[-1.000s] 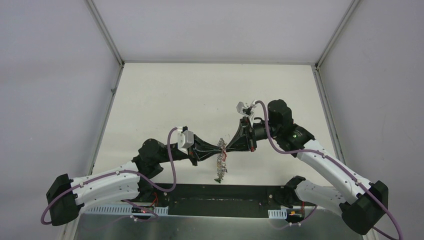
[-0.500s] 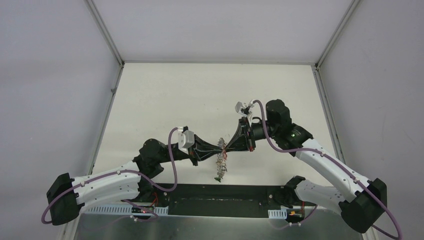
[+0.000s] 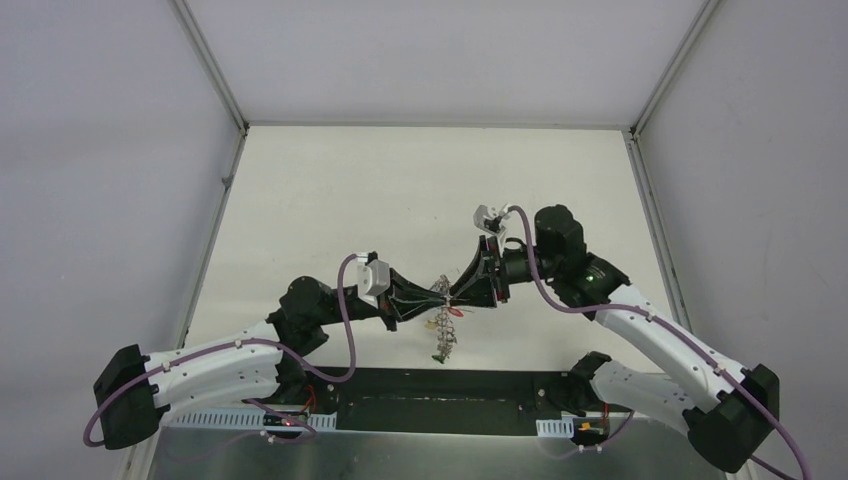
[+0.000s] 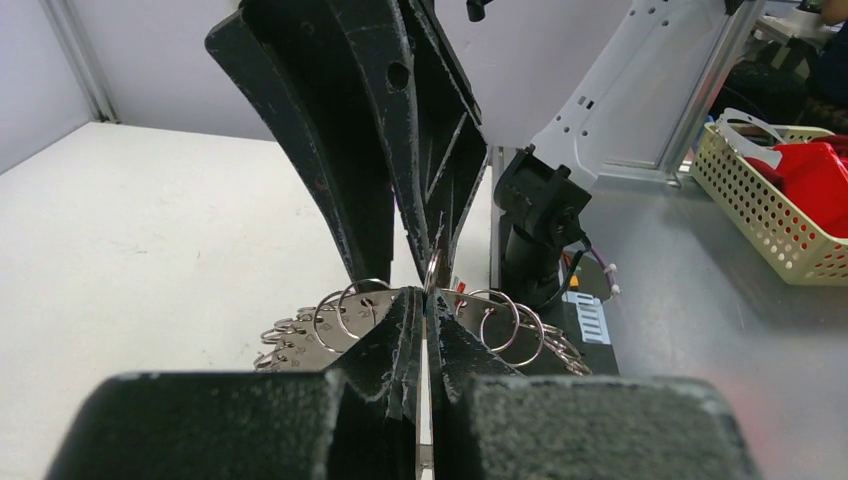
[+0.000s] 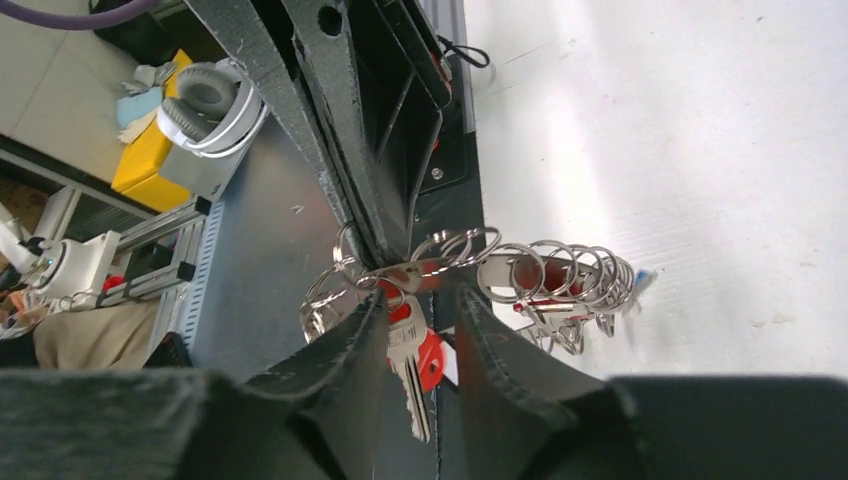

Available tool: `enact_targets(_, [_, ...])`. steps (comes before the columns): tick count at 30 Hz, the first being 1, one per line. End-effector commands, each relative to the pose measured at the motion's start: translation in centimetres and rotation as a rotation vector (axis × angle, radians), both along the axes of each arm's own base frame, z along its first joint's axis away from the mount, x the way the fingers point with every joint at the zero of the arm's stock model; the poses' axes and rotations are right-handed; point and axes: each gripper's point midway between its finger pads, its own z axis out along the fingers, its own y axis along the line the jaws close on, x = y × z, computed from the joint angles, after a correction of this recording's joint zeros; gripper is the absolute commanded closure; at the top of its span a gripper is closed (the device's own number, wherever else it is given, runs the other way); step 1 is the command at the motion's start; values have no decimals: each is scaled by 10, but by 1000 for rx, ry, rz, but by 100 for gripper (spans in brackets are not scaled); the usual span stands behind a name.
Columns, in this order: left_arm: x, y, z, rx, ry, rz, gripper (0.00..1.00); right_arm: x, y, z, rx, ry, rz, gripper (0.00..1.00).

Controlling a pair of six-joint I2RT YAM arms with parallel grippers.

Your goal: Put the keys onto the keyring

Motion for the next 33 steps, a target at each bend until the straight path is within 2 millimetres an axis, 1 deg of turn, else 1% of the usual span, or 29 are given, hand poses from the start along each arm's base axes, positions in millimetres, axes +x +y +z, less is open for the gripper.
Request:
enact_targets(1, [-9, 9, 53, -134, -100, -8, 100, 5, -7, 20, 42, -156, -74, 62])
enact_targets(4, [-10, 11, 54, -134, -102, -5, 100, 10, -15, 26, 48, -234, -132, 49])
enact_targets(5, [-10, 12, 54, -134, -102, -5, 100, 10, -18, 29, 54, -262, -150, 46])
enact_targets(8, [-10, 13, 53, -131, -101, -1, 100, 15, -24, 34, 57, -324, -194, 41])
enact_targets(11, [-11, 15, 53, -131, -103, 1, 100, 14, -27, 37, 66, -361, -203, 34])
enact_targets(14, [-12, 17, 53, -130, -104, 4, 100, 12, -28, 41, 77, -373, -199, 27])
enact_targets(18, [-8, 17, 52, -113, -94, 24, 100, 13, -27, 43, 77, -364, -199, 20])
enact_targets(20, [-4, 15, 47, -81, -72, 39, 100, 14, -27, 43, 75, -360, -204, 18])
enact_targets(24, [3, 11, 45, -47, -55, 61, 100, 17, -27, 44, 73, -358, -219, 12])
enact_targets(26, [9, 7, 42, -22, -37, 80, 100, 18, -27, 45, 73, -361, -229, 7])
enact_targets(28, [20, 2, 39, 22, -1, 115, 100, 20, -27, 45, 71, -363, -240, 1])
enact_targets(33, [43, -15, 44, 63, 43, 180, 100, 20, -31, 52, 61, -379, -258, 1])
